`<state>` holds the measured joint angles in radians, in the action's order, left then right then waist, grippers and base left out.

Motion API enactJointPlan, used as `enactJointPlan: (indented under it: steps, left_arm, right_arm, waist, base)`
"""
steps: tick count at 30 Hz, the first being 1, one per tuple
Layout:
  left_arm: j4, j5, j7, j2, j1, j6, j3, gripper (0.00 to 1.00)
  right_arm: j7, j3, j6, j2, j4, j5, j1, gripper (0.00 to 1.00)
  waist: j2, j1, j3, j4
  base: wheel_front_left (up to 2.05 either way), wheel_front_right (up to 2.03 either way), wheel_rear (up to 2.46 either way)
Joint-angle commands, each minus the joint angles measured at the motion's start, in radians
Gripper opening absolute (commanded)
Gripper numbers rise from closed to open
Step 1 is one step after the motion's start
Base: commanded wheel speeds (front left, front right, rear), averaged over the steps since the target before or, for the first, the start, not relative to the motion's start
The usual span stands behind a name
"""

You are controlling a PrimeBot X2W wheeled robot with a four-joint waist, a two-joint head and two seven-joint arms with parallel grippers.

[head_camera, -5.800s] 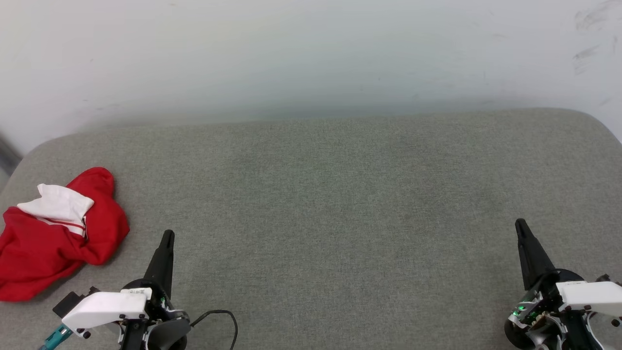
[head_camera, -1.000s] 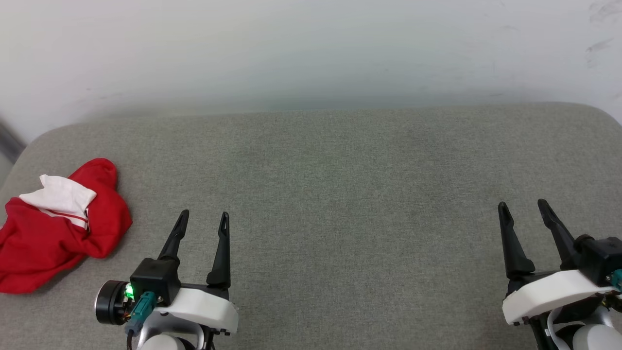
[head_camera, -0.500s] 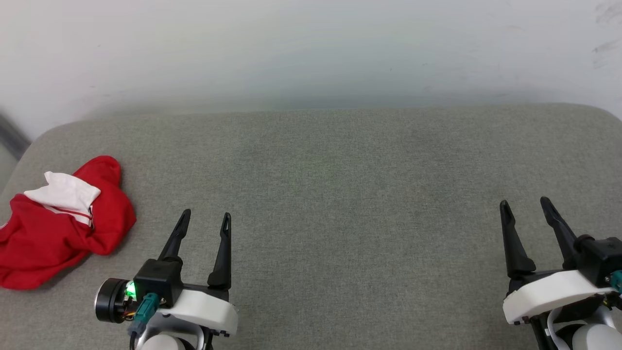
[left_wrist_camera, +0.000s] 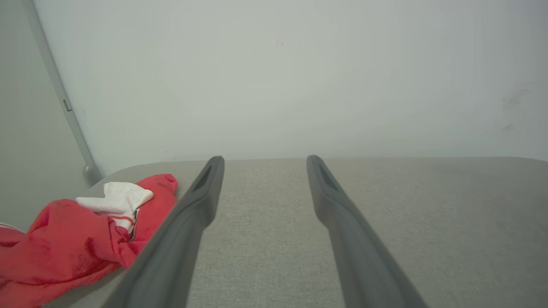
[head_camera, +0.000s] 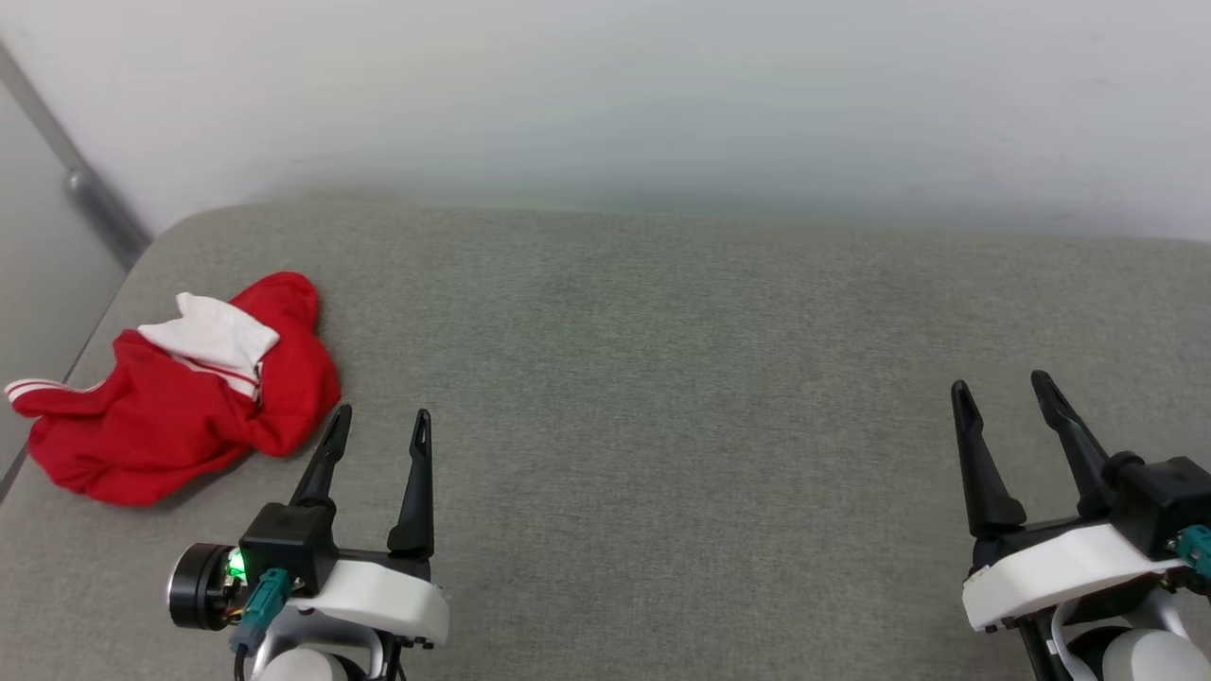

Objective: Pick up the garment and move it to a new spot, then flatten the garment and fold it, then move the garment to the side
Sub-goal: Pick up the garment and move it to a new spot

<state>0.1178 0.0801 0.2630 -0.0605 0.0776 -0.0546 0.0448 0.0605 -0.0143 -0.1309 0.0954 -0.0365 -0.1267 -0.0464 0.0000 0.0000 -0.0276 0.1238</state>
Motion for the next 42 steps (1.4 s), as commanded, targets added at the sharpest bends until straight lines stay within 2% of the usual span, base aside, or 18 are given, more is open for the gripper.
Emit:
enactJointPlan:
  steps: [1, 11, 12, 24, 34, 42]
  left_arm:
    - [-0.006, -0.011, 0.002, 0.001, 0.000, -0.003, -0.008, 1.00]
    - [-0.020, -0.018, 0.002, 0.003, -0.017, -0.004, -0.046, 1.00]
    - [-0.024, -0.018, 0.002, 0.003, -0.024, -0.003, -0.053, 1.00]
    - [-0.028, -0.007, 0.002, 0.007, -0.046, -0.014, -0.082, 1.00]
    - [-0.028, -0.020, 0.002, 0.009, -0.035, -0.023, -0.093, 1.00]
    - [0.006, -0.029, 0.002, 0.005, 0.040, -0.035, -0.088, 1.00]
  right_arm:
    - [-0.006, 0.005, 0.000, 0.002, -0.018, -0.001, 0.009, 1.00]
    - [-0.019, 0.034, 0.000, 0.015, -0.050, -0.005, 0.015, 1.00]
    - [-0.019, 0.038, 0.000, 0.015, -0.051, -0.005, 0.017, 1.00]
    - [-0.016, 0.051, 0.000, 0.011, -0.064, 0.014, 0.022, 1.00]
    - [-0.005, 0.048, 0.000, 0.006, -0.071, 0.045, 0.024, 1.00]
    - [-0.025, 0.053, 0.000, 0.030, -0.095, 0.059, -0.002, 1.00]
  waist:
    - [0.0000, 0.0000, -0.002, 0.047]
    - [0.0000, 0.0000, -0.010, 0.180]
    - [0.0000, 0.0000, -0.007, 0.209]
    - [0.0000, 0.0000, -0.010, 0.325]
    - [0.0000, 0.0000, -0.015, 0.363]
    - [0.0000, 0.0000, -0.058, 0.349]
  base:
    - [0.00, 0.00, 0.00]
    - [0.00, 0.00, 0.00]
    - [0.00, 0.00, 0.00]
    - [0.00, 0.00, 0.00]
    - [0.00, 0.00, 0.00]
    - [0.00, 0.00, 0.00]
